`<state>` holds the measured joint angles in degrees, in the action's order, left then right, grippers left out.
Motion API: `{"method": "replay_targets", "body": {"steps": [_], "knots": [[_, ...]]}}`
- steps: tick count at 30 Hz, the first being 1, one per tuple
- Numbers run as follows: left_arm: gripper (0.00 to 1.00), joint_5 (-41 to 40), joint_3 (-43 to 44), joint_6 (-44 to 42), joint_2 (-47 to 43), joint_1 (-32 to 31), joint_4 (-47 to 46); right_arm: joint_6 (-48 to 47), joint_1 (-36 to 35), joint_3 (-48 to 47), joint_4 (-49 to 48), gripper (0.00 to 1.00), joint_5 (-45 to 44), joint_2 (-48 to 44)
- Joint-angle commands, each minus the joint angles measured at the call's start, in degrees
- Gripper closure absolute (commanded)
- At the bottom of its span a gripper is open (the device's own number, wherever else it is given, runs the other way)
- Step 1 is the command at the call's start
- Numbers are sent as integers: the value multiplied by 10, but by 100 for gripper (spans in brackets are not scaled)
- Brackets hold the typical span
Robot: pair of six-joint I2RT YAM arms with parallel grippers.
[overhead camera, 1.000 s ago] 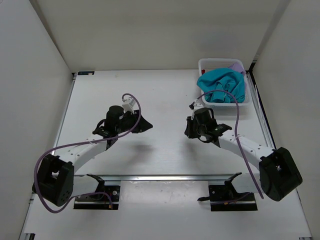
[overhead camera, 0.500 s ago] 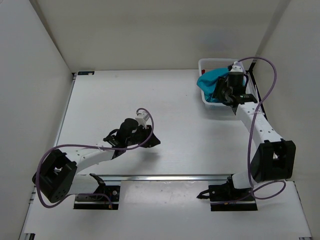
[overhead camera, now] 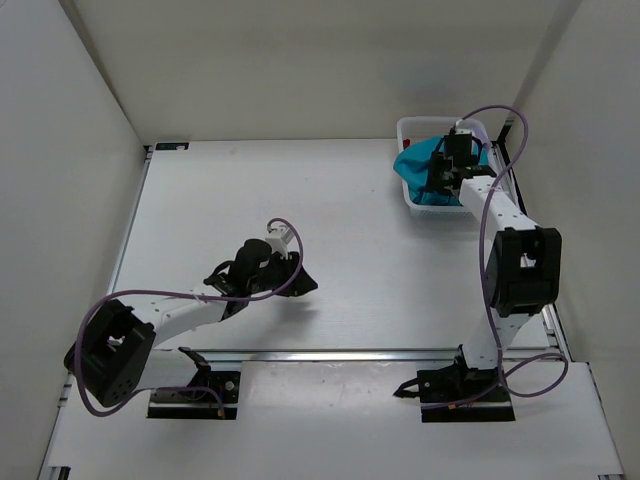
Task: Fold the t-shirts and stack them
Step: Grab crumpled tshirt from bin with the right arm
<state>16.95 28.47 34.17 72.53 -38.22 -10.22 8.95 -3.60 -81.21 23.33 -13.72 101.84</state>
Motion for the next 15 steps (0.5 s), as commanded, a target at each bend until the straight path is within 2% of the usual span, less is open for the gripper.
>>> {"method": "replay_targets", "body": {"steps": [1, 2, 3, 5, 7, 8, 13, 15], "knots": [[56, 5, -3, -2, -16, 3, -20, -2, 5, -23, -7, 47, -14, 6], [56, 7, -2, 0, -11, 2, -21, -1, 8, -28, -13, 51, -9, 6], [56, 6, -4, -1, -9, -1, -23, 4, 11, -28, -14, 61, 1, 6], [56, 8, 3, 5, -7, -1, -24, 4, 11, -28, -24, 71, 25, 3], [57, 6, 4, 6, -6, -4, -25, 12, 25, -27, -25, 93, 46, -12], [56, 5, 6, 6, -8, 0, -22, 21, 26, -26, -28, 100, 52, -20], [56, 9, 18, 16, -14, 13, -15, 11, 4, -36, -40, 100, 57, -124], [56, 9, 21, 25, -13, 18, -12, -5, -26, -95, -22, 100, 72, -148]]}}
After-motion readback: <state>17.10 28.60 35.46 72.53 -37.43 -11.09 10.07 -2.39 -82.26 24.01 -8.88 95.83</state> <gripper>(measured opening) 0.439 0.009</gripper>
